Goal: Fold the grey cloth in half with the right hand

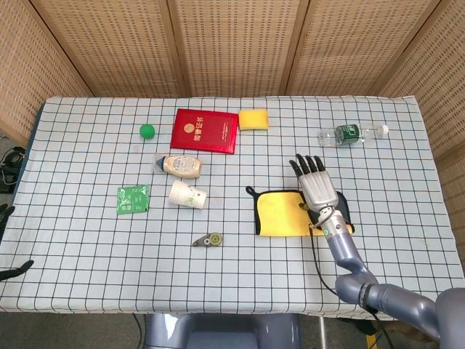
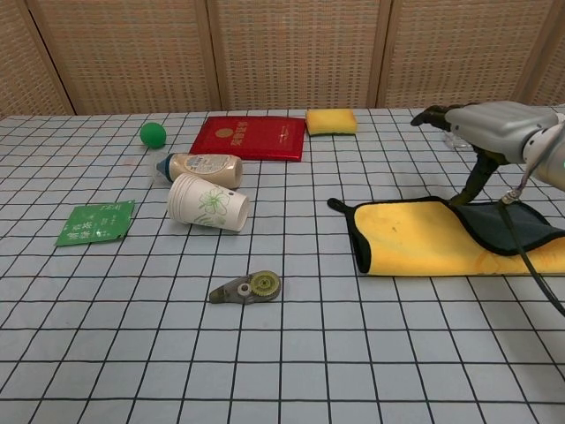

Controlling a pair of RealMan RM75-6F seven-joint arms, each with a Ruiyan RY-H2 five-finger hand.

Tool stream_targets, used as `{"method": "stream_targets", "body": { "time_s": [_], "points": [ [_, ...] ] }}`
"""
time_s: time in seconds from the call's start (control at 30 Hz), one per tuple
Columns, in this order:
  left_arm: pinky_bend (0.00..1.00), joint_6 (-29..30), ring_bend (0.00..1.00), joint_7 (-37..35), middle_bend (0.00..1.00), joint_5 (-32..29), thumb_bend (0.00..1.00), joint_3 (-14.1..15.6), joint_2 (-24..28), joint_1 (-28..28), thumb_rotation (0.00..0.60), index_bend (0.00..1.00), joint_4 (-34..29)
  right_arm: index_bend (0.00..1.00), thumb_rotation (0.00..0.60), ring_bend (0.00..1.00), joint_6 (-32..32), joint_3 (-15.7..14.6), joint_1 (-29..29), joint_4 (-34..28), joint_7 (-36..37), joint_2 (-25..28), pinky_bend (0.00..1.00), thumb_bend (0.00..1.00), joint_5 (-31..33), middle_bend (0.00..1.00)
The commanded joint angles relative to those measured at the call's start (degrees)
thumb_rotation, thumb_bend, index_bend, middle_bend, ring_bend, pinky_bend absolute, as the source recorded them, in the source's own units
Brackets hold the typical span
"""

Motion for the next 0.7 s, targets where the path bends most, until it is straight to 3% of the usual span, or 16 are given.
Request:
{"method": "stream_targets", "body": {
  "time_s": [0.03, 0.3, 0.43, 0.7],
  "points": [
    [0.00, 0.2, 0.00, -0.1, 0.00, 0.2, 0.00, 0.1, 0.1, 0.1, 0.600, 0.00, 0.0, 0.22, 0.600, 0.00, 2.9, -1.8, -2.6, -5.8, 2.7, 5.0, 0.00, 0.17, -4.3, 0.00],
    [0.00, 0.4, 0.00, -0.2, 0.00, 1.0, 0.00, 0.3, 0.1, 0.1, 0.600, 0.00, -0.2, 0.43, 0.600, 0.00, 6.1, -9.1, -7.7, -10.5, 6.7, 11.2, 0.00, 0.28, -13.8, 0.00],
    [0.00, 0.6, 0.00, 0.0, 0.00, 1.4, 0.00, 0.4, 0.0, 0.1, 0.600, 0.00, -0.2, 0.46, 0.600, 0.00, 9.8, -12.7, -10.3, -7.1, 9.2, 10.5, 0.00, 0.32, -19.8, 0.00],
    [0.00, 0.6, 0.00, 0.5, 0.00, 1.5, 0.00, 0.5, -0.2, 0.1, 0.600, 0.00, -0.2, 0.49, 0.600, 0.00, 11.9, -15.3, -12.4, 0.5, 13.3, 7.4, 0.00, 0.40, -25.0, 0.00]
  ]
}}
